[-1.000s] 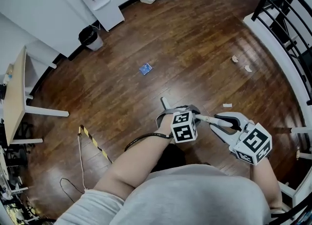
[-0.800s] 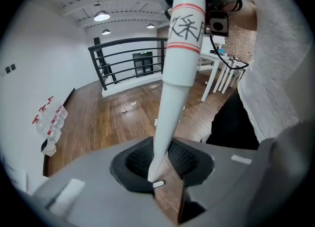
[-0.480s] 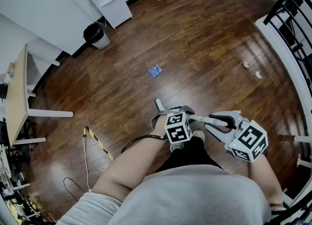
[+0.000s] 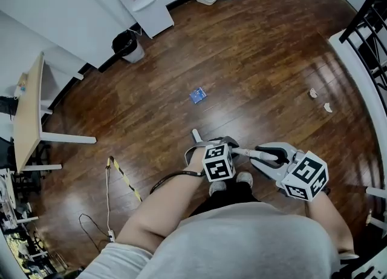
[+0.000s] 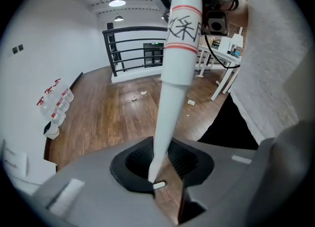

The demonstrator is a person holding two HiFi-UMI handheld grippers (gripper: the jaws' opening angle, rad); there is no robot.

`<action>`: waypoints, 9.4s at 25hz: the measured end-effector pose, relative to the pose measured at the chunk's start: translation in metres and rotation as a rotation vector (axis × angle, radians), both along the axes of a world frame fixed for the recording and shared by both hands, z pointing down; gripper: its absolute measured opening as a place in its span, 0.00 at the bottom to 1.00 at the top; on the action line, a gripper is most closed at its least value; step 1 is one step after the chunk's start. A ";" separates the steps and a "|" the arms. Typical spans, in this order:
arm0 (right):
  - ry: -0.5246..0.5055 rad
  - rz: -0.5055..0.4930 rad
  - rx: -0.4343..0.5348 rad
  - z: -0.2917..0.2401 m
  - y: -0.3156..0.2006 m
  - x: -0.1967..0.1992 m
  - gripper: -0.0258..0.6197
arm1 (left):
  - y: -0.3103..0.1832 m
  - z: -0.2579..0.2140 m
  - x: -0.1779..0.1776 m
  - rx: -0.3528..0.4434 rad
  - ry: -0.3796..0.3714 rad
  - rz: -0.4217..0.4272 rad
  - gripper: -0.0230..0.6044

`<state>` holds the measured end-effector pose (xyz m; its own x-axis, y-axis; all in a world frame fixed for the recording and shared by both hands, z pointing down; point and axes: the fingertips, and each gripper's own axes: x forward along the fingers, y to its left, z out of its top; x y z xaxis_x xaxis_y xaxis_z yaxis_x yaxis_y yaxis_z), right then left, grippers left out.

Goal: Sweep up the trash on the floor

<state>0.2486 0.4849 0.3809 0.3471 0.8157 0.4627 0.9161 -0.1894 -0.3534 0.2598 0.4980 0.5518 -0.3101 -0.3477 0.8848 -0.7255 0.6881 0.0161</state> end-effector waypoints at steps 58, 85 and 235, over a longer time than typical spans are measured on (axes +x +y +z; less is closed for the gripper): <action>0.109 0.444 -0.052 0.040 0.099 -0.252 0.22 | 0.110 0.035 -0.247 -0.009 -0.033 0.349 0.17; 0.075 0.927 -0.039 0.015 -0.380 -0.262 0.22 | -0.376 0.014 -0.268 0.114 -0.122 0.725 0.17; -0.172 1.881 -0.128 -0.078 -0.593 -0.281 0.26 | -0.635 -0.074 -0.279 0.376 -0.230 1.501 0.17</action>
<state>-0.0320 -0.1083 0.3025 -0.9507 0.0554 0.3051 -0.0458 0.9480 -0.3149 -0.0193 -0.1375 0.4774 0.3986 -0.6328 0.6639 -0.7290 -0.6578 -0.1892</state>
